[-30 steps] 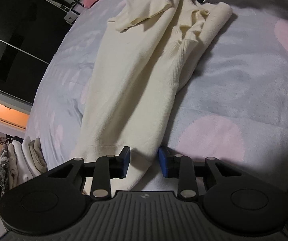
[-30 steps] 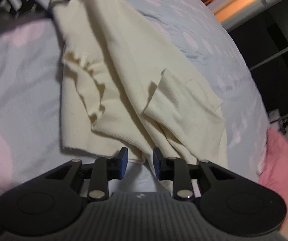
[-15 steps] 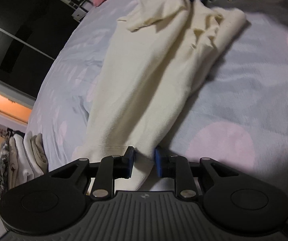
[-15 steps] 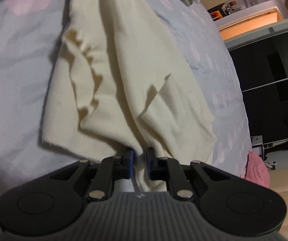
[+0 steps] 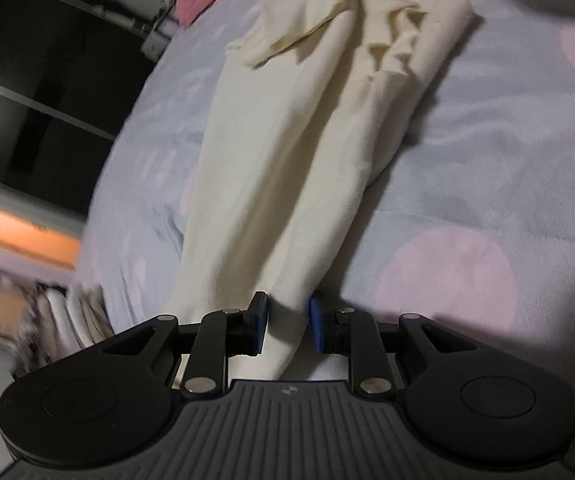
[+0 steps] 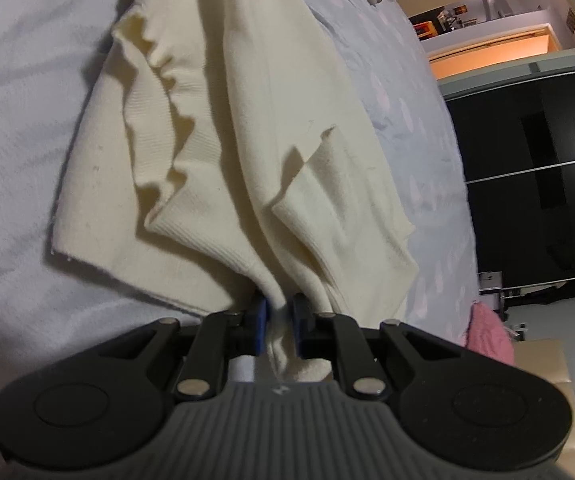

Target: Fold clothes

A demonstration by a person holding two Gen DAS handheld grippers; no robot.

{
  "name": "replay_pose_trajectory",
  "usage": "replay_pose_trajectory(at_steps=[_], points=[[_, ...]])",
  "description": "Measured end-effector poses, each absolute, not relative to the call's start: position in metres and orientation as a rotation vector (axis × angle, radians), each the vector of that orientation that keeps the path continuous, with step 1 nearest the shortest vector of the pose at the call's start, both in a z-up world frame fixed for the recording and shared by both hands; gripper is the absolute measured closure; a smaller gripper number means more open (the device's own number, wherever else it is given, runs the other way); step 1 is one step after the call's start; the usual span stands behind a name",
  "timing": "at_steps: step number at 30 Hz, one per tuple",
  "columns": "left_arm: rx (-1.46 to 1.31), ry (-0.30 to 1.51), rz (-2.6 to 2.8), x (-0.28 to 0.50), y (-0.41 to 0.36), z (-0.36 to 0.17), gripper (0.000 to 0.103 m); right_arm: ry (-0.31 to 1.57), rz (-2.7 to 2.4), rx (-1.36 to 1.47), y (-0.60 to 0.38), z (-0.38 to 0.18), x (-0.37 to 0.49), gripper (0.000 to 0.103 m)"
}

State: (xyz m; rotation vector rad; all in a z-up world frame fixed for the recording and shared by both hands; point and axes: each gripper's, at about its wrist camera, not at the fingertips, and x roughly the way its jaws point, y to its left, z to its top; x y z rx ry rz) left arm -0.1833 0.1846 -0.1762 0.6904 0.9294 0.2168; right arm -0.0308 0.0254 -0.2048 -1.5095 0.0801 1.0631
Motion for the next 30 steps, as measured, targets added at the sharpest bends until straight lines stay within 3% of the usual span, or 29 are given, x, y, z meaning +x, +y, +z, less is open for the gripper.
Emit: replay_pose_trajectory(at_steps=[3,7,13,17,23,30], points=[[0.677,0.906,0.220,-0.182,0.185,-0.172,0.082,0.036,1.041,-1.467,0.024,-0.196,-0.033,0.089],[0.659,0.875,0.224,-0.181,0.185,-0.166,0.098,0.067,1.023,-1.418,0.026,-0.191,-0.026,0.089],[0.518,0.854,0.291,-0.172,0.204,-0.145,0.099,0.099,1.017,-1.467,0.028,-0.206,-0.025,0.089],[0.525,0.827,0.322,-0.177,0.201,-0.134,0.099,0.089,0.995,-1.422,0.031,-0.197,-0.028,0.096],[0.463,0.755,0.402,-0.181,0.220,-0.090,0.100,0.008,0.920,-1.235,0.026,-0.145,-0.035,0.096],[0.322,0.606,0.479,-0.189,0.253,0.001,0.100,-0.125,0.820,-1.064,0.023,-0.063,-0.043,0.098]])
